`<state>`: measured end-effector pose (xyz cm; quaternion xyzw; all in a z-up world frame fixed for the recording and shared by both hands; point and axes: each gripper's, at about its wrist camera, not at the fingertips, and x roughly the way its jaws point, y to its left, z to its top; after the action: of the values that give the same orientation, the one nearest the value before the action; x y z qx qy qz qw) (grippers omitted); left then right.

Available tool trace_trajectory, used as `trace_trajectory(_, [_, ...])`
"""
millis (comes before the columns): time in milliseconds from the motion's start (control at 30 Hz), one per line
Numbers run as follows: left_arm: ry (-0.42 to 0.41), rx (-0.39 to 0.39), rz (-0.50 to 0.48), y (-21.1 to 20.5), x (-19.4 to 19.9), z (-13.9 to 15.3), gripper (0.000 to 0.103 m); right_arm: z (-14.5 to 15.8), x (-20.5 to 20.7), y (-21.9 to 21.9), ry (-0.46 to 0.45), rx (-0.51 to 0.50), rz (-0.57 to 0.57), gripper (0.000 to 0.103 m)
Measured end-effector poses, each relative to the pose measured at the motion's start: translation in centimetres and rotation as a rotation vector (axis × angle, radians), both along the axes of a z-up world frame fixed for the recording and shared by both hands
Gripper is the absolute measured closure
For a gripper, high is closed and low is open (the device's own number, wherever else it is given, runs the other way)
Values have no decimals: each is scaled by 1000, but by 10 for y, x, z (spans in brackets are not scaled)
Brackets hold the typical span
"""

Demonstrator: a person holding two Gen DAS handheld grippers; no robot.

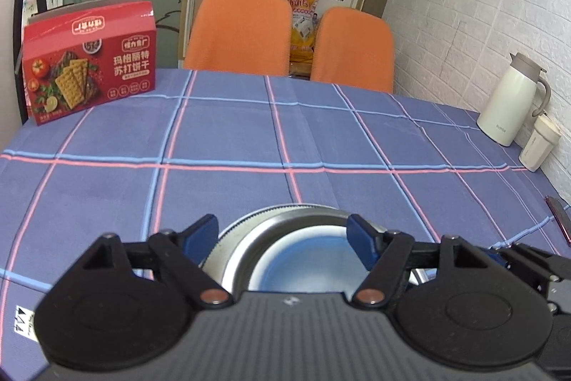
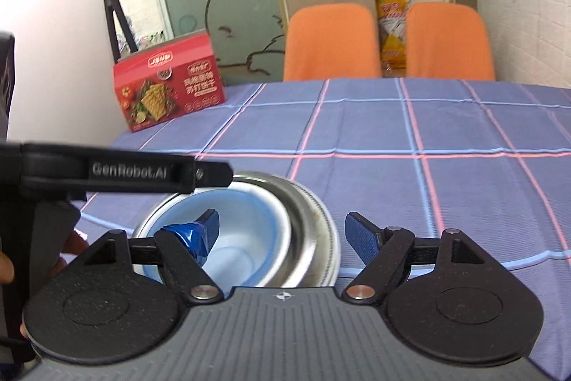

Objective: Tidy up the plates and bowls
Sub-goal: 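Lift the bowl stack and carry it onto the plate stack, then set the bowl stack on the plates and open both grippers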

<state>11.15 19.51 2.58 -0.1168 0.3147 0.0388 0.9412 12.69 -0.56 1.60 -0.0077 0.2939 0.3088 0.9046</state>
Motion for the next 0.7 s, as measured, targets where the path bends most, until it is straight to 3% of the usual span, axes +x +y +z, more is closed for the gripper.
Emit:
trace_trajectory(300, [0, 24, -15, -23, -14, 2, 30, -1, -6, -22, 22, 14, -32, 38])
trace_trajectory(433, [-17, 43, -13, -32, -21, 8, 22, -2, -9, -35, 22, 21, -64, 38])
trace_trajectory(700, [-50, 129, -2, -59, -46, 12, 21, -4, -16, -59, 28, 16, -173, 37])
